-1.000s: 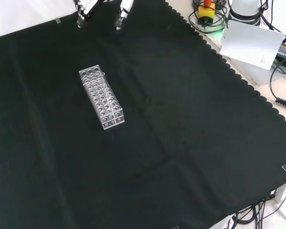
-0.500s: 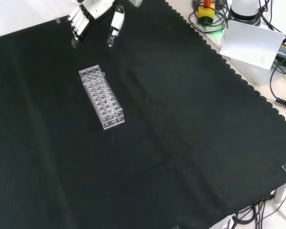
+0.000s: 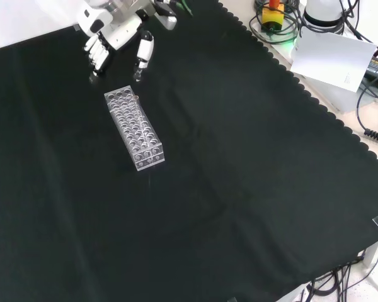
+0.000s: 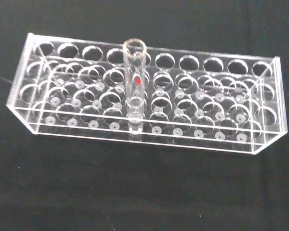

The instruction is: Pick up the test tube.

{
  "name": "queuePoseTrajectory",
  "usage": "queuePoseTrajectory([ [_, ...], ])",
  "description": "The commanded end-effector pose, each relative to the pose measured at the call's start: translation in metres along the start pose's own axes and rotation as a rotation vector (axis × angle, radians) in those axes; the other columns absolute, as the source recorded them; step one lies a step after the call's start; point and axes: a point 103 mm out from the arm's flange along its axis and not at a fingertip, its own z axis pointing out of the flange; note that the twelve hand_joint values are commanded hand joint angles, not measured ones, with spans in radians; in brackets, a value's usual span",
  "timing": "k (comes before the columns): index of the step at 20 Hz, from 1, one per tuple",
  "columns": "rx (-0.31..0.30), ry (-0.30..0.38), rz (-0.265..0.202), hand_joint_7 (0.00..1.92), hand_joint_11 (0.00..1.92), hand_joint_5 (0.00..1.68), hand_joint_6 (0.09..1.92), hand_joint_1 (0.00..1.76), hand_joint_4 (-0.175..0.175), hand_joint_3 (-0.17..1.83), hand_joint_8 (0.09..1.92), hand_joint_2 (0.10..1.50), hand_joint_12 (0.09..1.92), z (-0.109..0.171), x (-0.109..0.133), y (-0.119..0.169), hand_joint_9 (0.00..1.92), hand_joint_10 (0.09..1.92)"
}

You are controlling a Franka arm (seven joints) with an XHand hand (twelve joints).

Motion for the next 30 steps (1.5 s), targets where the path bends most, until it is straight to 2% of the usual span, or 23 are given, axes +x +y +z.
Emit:
queuePoseTrajectory([
  [1, 0.057, 0.025, 0.027, 0.35, 0.11, 0.36, 0.09, 0.72, -0.079, -0.17, 0.9, 1.07, 1.54, 0.021, -0.012, 0.013, 0.29, 0.95],
  [8, 0.093, 0.04, 0.03, 0.41, 0.13, 0.38, 0.09, 0.74, -0.086, -0.17, 0.9, 1.07, 1.53, 0.039, -0.01, 0.009, 0.32, 0.94],
  [14, 0.097, 0.101, 0.012, 0.46, 0.14, 0.41, 0.09, 0.75, -0.091, -0.17, 0.9, 1.07, 1.53, 0.047, -0.003, -0.003, 0.34, 0.94],
  [24, 0.108, 0.1, -0.015, 0.54, 0.16, 0.43, 0.12, 0.76, -0.098, -0.17, 0.9, 1.07, 1.52, 0.055, 0.009, 0.0, 0.4, 0.92],
  [26, 0.115, 0.094, -0.015, 0.57, 0.18, 0.43, 0.19, 0.77, -0.101, -0.17, 0.89, 1.07, 1.51, 0.057, 0.01, 0.002, 0.42, 0.9],
  [30, 0.137, 0.058, -0.003, 0.62, 0.22, 0.33, 0.56, 0.8, -0.106, -0.17, 0.88, 1.07, 1.49, 0.065, 0.019, 0.012, 0.47, 0.88],
])
